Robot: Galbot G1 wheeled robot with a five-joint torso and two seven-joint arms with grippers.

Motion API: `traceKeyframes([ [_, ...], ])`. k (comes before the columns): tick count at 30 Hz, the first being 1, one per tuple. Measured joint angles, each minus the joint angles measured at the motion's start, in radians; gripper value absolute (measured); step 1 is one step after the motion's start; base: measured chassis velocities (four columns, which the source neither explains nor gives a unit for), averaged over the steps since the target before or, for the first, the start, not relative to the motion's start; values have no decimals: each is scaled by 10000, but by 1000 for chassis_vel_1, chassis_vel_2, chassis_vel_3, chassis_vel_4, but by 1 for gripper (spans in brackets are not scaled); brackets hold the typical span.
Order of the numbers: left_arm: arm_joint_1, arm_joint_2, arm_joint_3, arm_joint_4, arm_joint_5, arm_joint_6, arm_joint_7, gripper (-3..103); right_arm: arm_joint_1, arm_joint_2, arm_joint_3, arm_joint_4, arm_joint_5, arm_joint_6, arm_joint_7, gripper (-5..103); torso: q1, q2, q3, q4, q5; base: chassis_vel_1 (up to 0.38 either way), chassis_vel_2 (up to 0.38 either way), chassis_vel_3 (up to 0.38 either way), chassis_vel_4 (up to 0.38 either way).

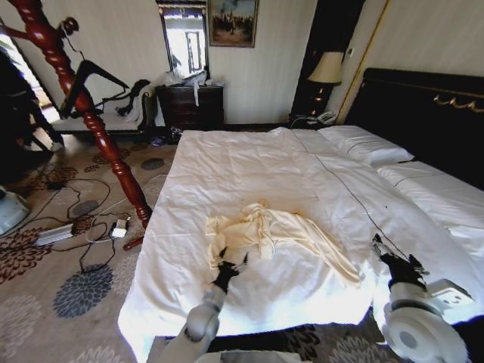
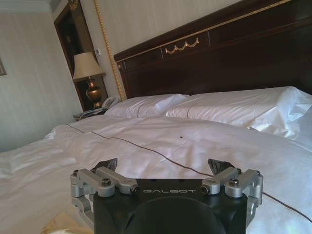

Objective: Pick up the clothes from the bed and hang them on the clothes hanger.

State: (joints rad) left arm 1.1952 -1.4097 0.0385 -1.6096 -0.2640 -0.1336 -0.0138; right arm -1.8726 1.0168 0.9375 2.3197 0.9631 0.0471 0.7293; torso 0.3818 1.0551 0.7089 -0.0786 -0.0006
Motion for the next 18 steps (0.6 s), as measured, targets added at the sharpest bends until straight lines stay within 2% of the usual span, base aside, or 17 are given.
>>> traceKeyframes([
  [6,-937,294,573,317,-40,92,-77,100,-14,258,22,-69,-210,19,-169,100,2,-1,0,4,3,0,0,0,0],
  [11,-1242,1504,1158,0,-775,298,-7,100,37,456,37,-203,-306,9,-195,100,0,-1,1,10,4,0,0,0,0],
  [13,-1394,1687,1374,-35,-892,298,68,100,68,492,32,-229,-337,-1,-195,100,1,0,1,10,4,0,0,0,0],
  [17,-2246,2569,2482,-212,-1896,524,486,100,123,772,-116,-303,-588,-32,-246,100,0,0,0,9,3,0,0,0,0],
  [18,-2246,2569,2482,-212,-1896,524,486,100,123,772,-116,-303,-588,-32,-246,100,0,0,0,9,3,0,0,0,0],
])
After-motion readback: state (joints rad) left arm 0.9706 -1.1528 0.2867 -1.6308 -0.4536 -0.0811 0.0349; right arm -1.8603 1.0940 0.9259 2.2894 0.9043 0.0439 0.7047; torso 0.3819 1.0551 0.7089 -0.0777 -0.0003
